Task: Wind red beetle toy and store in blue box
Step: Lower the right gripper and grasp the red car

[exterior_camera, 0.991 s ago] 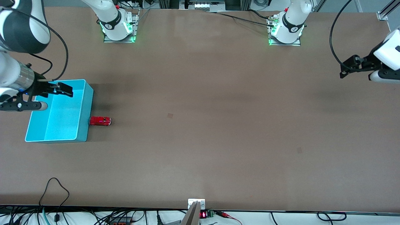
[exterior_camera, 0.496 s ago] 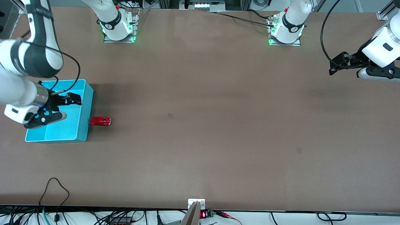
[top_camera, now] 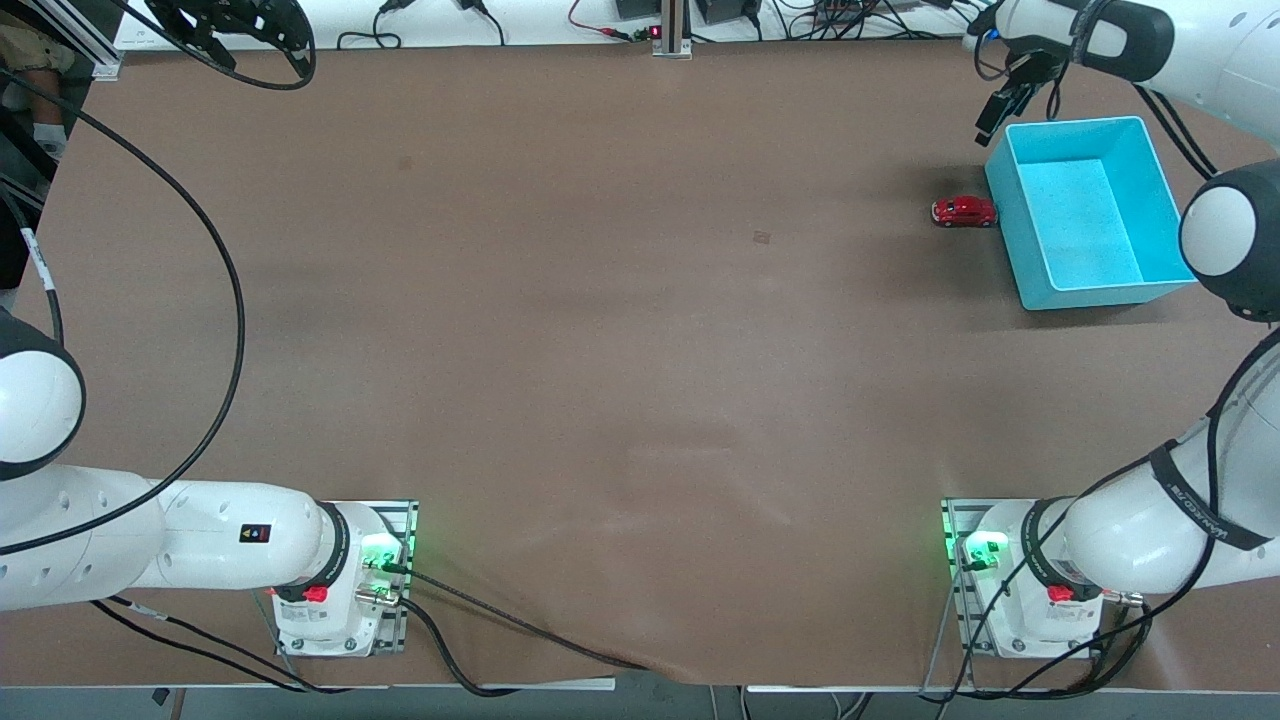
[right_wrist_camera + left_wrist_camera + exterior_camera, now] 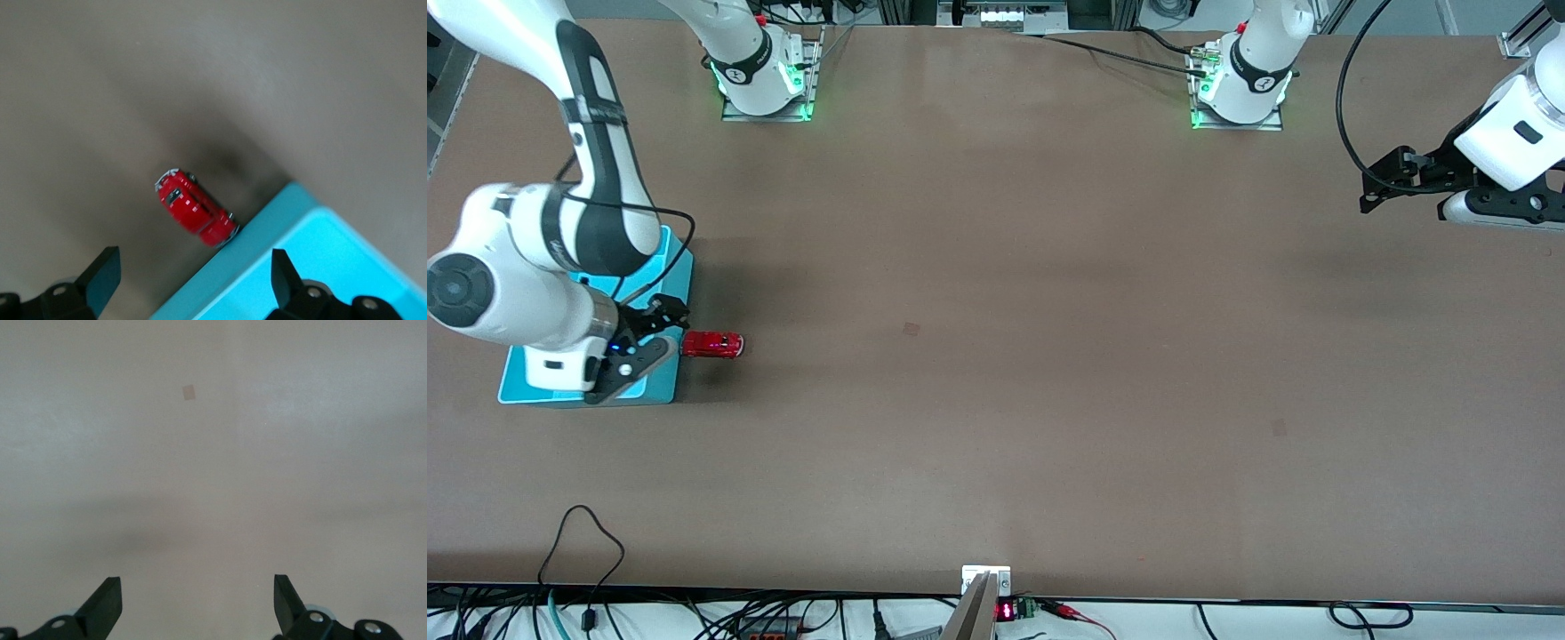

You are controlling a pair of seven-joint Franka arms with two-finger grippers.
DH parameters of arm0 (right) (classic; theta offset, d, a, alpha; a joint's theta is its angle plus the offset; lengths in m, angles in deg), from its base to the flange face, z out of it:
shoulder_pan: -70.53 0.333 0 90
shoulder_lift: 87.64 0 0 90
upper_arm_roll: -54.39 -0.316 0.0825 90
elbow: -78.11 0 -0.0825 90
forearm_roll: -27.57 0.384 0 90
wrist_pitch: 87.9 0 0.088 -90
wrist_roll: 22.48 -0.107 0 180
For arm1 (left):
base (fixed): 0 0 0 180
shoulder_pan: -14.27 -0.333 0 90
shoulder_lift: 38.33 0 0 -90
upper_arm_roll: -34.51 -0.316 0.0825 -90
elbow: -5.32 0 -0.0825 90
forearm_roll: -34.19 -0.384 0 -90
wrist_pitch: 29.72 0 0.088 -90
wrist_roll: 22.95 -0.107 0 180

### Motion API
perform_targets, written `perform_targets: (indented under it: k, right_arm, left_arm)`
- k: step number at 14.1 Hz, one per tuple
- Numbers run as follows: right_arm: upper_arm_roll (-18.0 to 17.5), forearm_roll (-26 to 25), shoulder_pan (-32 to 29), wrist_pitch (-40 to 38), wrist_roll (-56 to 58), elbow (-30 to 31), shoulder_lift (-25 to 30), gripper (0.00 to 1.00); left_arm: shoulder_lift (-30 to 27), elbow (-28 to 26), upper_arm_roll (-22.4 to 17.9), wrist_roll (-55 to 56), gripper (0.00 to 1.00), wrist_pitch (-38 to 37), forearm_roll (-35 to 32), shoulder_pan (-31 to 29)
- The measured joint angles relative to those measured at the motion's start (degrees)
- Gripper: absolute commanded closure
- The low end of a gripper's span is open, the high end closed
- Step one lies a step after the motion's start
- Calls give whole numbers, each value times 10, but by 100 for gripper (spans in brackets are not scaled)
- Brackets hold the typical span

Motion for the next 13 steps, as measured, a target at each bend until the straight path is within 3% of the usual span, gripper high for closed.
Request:
perform_targets:
  k: [7, 13]
  right_arm:
    - [-3, 0, -9, 46, 155, 27, -31, 0]
    - [-17, 1, -15, 129, 270, 108, -34, 0]
  left_arm:
    - [0, 0, 7, 1, 0, -1, 1, 1]
    - [0, 1, 14, 3, 0, -1, 1, 3]
